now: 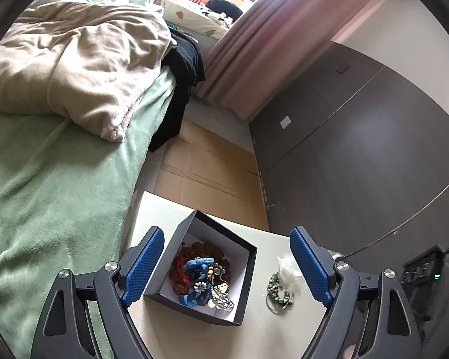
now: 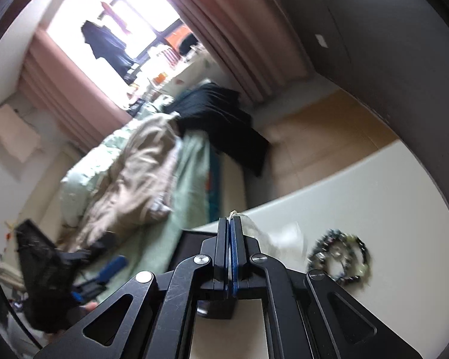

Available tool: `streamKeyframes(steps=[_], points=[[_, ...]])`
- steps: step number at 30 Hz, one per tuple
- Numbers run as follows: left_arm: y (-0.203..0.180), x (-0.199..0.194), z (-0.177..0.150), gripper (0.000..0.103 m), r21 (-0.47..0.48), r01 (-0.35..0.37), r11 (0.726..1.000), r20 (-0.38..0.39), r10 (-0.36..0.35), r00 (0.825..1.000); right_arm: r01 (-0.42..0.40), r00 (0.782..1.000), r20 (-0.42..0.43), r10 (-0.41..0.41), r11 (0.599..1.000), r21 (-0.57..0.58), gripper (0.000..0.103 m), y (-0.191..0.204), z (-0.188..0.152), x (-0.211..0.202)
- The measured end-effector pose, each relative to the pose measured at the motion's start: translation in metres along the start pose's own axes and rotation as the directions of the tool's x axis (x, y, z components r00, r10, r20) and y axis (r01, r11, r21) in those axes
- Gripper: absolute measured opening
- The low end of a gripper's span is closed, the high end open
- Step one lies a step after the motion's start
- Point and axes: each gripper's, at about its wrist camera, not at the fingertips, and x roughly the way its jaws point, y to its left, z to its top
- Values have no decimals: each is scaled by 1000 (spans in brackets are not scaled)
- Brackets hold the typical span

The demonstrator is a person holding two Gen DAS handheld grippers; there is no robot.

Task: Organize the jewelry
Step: 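Lower the white sheer pouch into the black box and open the right tool, then move the left tool to the silver hoop and close on it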

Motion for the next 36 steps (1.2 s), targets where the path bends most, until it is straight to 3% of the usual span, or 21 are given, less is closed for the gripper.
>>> streamKeyframes(steps=[7, 13, 15, 16, 17, 20, 26, 30, 36], points=[[5, -7, 3, 86, -18, 12, 1000, 17, -12, 1000, -167, 986, 15, 167, 986, 8, 3, 25, -3, -1], [8, -12, 5, 86, -26, 4, 1000, 33, -3, 999, -257, 962, -73, 262, 963, 79, 4, 33, -12, 36], [8, -11, 5, 86, -29, 1, 1000, 29, -1, 1000, -225, 961, -145, 237, 970, 94, 7, 32, -17, 51], [7, -11, 4, 86, -28, 2, 1000, 26, -1, 1000, -207, 958, -181, 223, 973, 102, 18, 30, -19, 57], [7, -10, 4, 86, -26, 2, 1000, 25, -1, 1000, -199, 955, -203, 218, 974, 112, 37, 28, -21, 60], [5, -8, 4, 86, -22, 1, 1000, 22, -1, 1000, -150, 968, -186, 168, 983, 107, 71, 21, -21, 49], [-9, -1, -3, 86, 11, 9, 1000, 8, -9, 1000, -12, 989, -146, 24, 997, 80, 73, -4, -9, 14], [-30, 8, -13, 86, 75, 19, 997, -13, -18, 1000, 95, 983, -165, -87, 995, 41, 73, -20, 0, 1], [-59, 27, -32, 81, 176, 35, 984, -74, -22, 997, 170, 967, -200, -155, 984, 59, 73, -50, 2, -11]])
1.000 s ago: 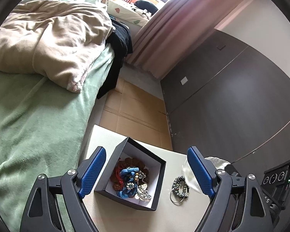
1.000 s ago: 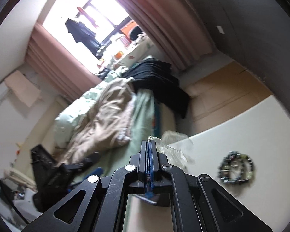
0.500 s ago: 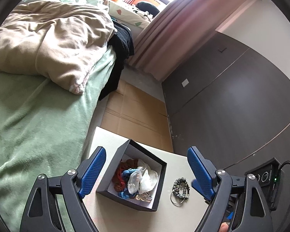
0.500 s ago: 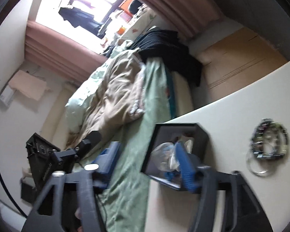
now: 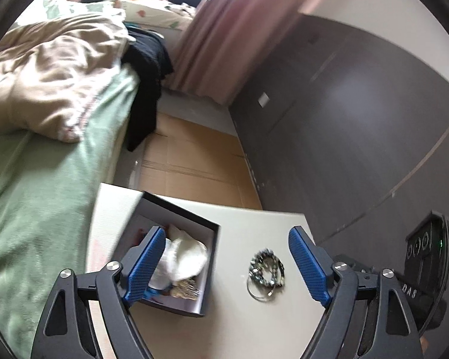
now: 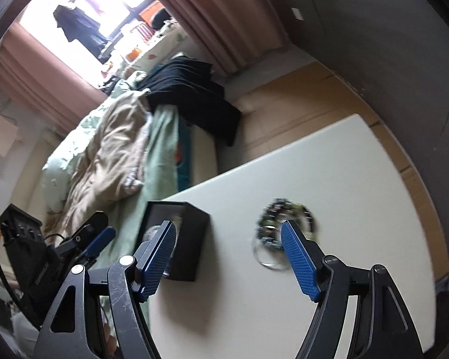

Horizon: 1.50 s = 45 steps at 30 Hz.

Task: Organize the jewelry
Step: 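Move the left tool to the silver hoop and close on it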

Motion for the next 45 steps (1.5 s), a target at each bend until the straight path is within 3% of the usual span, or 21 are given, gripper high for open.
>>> streamKeyframes(steps=[14, 18, 27, 38, 45], points=[[-63, 61, -40, 78, 212, 20, 977, -171, 17, 985, 59, 998, 3, -60, 990, 128, 73, -69, 11, -21], [-72, 81, -51, 78, 247, 25, 969, -234, 35, 972, 54, 998, 1, -55, 982, 182, 73, -83, 12, -27], [-83, 117, -73, 80, 345, -3, 939, -301, 114, 947, 87, 996, -21, -84, 974, 208, 73, -103, 17, -33], [-90, 149, -89, 83, 445, -40, 894, -305, 194, 933, 88, 995, -70, -74, 972, 217, 73, -111, 15, -24], [-82, 154, -86, 82, 430, -40, 902, -289, 179, 940, 94, 994, -70, -80, 970, 224, 73, -113, 16, -26]])
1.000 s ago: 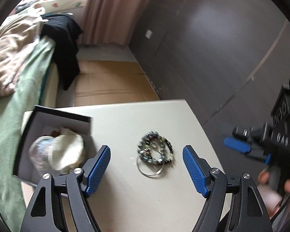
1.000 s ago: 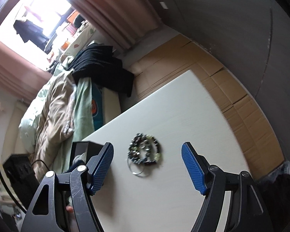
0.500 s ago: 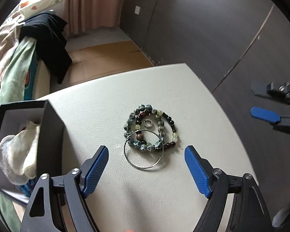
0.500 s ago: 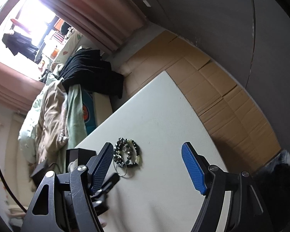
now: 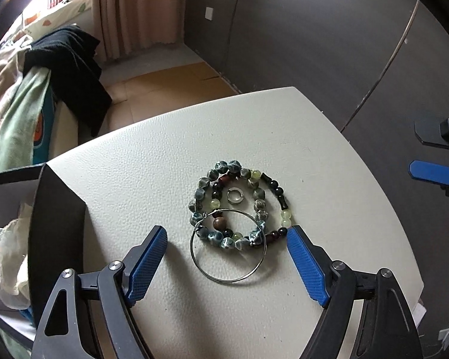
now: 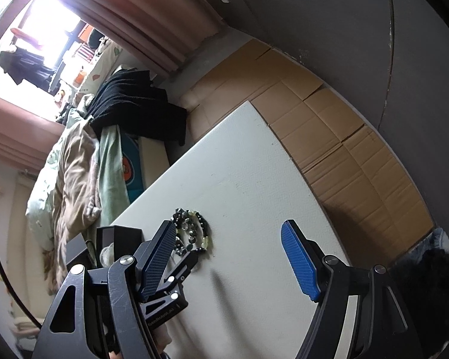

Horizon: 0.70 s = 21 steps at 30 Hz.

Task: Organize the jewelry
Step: 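Move the left tool to the silver hoop and close on it, then carry the silver hoop into the box with left tool while right grasps dark bead bracelet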

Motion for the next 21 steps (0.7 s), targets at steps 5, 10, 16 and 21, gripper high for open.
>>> streamKeyframes(steps=[5, 10, 16, 21], points=[[-3, -1, 0, 62, 24, -19, 1000, 21, 18, 1000, 11, 1000, -6, -11, 1000, -11, 73, 3, 0, 3], [0, -3, -2, 52, 19, 9, 1000, 20, -10, 1000, 17, 1000, -20, -18, 999, -34, 73, 12, -2, 11], [8, -14, -1, 52, -12, 20, 1000, 31, -20, 999, 21, 999, -31, -23, 998, -54, 73, 22, -5, 18], [15, -36, 0, 52, -36, 40, 999, 74, -37, 997, 16, 999, -30, -18, 998, -58, 73, 27, -7, 23]])
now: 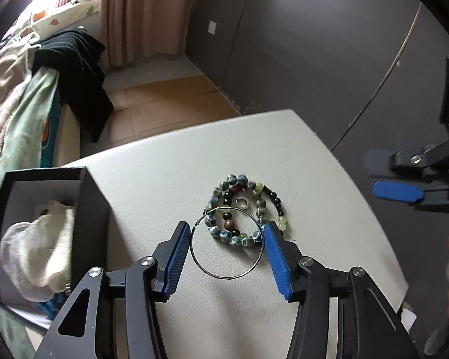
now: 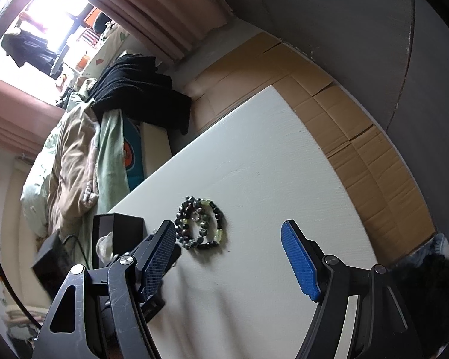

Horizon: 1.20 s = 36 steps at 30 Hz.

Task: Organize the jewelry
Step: 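Carry the silver hoop into the box with left tool while right grasps dark bead bracelet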

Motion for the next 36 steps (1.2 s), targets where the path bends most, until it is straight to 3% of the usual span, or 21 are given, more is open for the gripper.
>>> streamKeyframes(steps=[9, 14, 20, 24, 31, 32, 33, 36], points=[[19, -32, 5, 52, -68, 8, 998, 57, -5, 998, -7, 1000, -3, 7, 999, -36, 72, 21, -5, 24], [34, -50, 5, 52, -104, 12, 995, 91, -2, 996, -5, 998, -70, 1, 998, -63, 43, 36, -9, 55], [59, -67, 6, 52, -163, 6, 987, 122, 14, 992, 39, 994, -95, -49, 994, -107, 31, 49, -15, 78], [72, -78, 6, 52, -191, 10, 982, 145, 18, 989, 64, 992, -101, -77, 990, -123, 29, 53, -16, 89], [99, -95, 5, 52, -256, 1, 967, 167, 43, 985, 241, 965, -39, -258, 939, -246, 23, 74, -25, 99], [102, -97, 4, 52, -266, 1, 964, 169, 46, 984, 273, 957, -21, -290, 923, -270, 16, 78, -26, 101], [106, -99, 3, 52, -278, 1, 961, 171, 49, 984, 282, 955, -17, -297, 919, -275, 11, 79, -27, 101], [120, -103, 1, 53, -331, -14, 944, 159, 71, 985, 216, 973, -32, -230, 947, -239, 11, 76, -24, 96]])
